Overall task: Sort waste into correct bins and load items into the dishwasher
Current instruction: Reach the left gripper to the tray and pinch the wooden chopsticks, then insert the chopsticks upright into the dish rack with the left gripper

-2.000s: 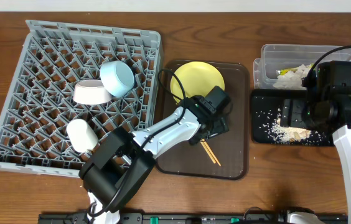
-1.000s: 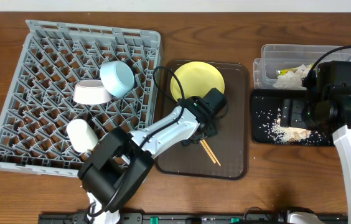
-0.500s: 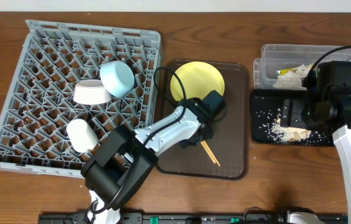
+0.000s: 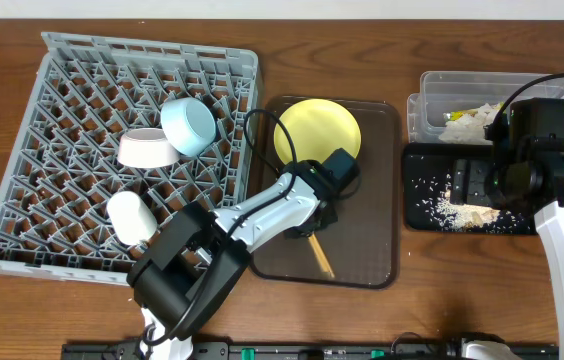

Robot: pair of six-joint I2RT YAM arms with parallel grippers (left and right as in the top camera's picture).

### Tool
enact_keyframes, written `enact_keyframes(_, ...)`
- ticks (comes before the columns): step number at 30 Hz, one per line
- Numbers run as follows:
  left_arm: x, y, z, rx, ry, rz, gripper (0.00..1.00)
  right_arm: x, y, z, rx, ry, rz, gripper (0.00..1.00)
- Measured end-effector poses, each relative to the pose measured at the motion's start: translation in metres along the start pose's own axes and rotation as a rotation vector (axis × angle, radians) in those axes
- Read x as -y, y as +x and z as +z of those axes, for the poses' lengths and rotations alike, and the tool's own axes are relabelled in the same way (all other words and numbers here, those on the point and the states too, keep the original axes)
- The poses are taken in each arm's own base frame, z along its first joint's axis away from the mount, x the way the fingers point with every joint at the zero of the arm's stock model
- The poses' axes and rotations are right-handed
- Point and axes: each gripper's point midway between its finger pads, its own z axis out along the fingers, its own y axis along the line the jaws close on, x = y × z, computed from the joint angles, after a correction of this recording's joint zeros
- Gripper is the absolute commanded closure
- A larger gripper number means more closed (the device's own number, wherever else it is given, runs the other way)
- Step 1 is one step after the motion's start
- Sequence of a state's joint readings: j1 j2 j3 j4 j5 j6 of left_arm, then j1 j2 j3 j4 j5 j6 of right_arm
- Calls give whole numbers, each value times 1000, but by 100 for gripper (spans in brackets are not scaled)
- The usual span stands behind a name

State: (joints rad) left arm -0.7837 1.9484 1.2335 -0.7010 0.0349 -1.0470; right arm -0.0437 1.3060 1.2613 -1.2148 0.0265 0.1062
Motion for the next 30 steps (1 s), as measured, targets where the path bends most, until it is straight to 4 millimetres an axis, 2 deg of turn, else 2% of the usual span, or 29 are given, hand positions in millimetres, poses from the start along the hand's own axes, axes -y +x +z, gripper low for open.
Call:
enact_keyframes(3,-1,-1,0,-2,2,-6,94,0,0,0,0,0,0,13)
enact_keyframes(7,-3,-2,0,-19,2,-18,94,0,0,0,0,0,0,13)
enact_keyframes(17,-32,-21,-5,-44,-32,-35,94,0,0,0,-1,0,0,13)
enact_keyframes(25,-25,-36,-51,50,75,143,94,0,1,0,-2,0,0,13)
enact_keyframes(30,-27,-36,-68,79,94,296,94,0,1,0,-3,0,0,13)
